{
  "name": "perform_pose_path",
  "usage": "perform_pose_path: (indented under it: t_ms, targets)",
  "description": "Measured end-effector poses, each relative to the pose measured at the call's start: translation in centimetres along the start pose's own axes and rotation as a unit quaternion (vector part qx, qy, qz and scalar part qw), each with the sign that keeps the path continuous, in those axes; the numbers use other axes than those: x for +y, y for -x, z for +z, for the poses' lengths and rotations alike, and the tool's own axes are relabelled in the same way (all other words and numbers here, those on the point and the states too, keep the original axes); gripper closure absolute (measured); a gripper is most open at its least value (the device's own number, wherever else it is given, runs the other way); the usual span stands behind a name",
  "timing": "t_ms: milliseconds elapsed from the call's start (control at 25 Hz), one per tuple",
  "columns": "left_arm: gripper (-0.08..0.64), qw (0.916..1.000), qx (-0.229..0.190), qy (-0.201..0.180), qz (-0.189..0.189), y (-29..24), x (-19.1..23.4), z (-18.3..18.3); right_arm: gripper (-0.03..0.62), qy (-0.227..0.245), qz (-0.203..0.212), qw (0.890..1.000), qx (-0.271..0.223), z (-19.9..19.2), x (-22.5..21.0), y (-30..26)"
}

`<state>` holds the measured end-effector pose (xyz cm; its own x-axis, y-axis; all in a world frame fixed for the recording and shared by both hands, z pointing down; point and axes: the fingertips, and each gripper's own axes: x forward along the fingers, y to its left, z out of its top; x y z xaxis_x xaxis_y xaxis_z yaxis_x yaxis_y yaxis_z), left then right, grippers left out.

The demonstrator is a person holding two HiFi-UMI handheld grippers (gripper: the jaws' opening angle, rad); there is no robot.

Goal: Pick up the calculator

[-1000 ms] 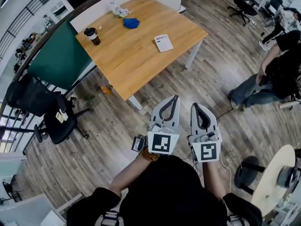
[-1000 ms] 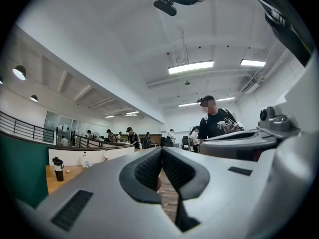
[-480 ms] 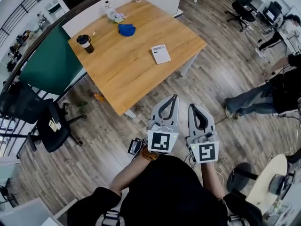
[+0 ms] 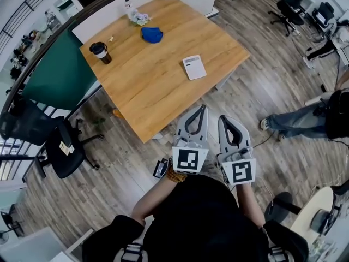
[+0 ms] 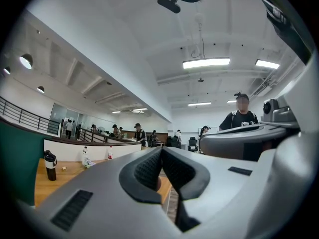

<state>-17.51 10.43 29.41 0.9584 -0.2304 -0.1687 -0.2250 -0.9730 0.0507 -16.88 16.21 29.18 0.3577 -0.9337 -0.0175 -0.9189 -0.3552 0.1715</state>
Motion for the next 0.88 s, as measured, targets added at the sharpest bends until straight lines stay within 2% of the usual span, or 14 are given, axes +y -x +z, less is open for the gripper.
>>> perform_pose_path:
  t_ms: [120,320,440,720,880]
  targets:
    - [0.537,0.9999,-0.002,-0.005,0.010,-1.0,0.6,-0.1,0.588,-0.004,0.018,1.000,0.009,-1.3,-0.5,-1.0]
    - [0.537,0.9989,0.020,-0.010,0.042,-3.3,2.3,-1.9,0.588,-0.020,0.049,0.998,0.033,-3.9,-2.4,-4.2]
    - [0.537,0.9969,0.032,-0.014,0.071,-5.4,3.6,-3.2,0.588,-0.020,0.071,0.997,0.008,-3.3,-3.8,-6.6]
    - [0.537,0.9928,0.029,-0.026,0.113,-11.8,3.4,-3.5,0.588,-0.018,0.111,0.994,-0.001,-4.1,-10.6,-10.0]
    - [0.537,0.9897,0.042,-0.036,0.132,-15.2,2.7,-4.3,0.588,-0.028,0.130,0.991,-0.002,-5.0,-14.4,-11.4]
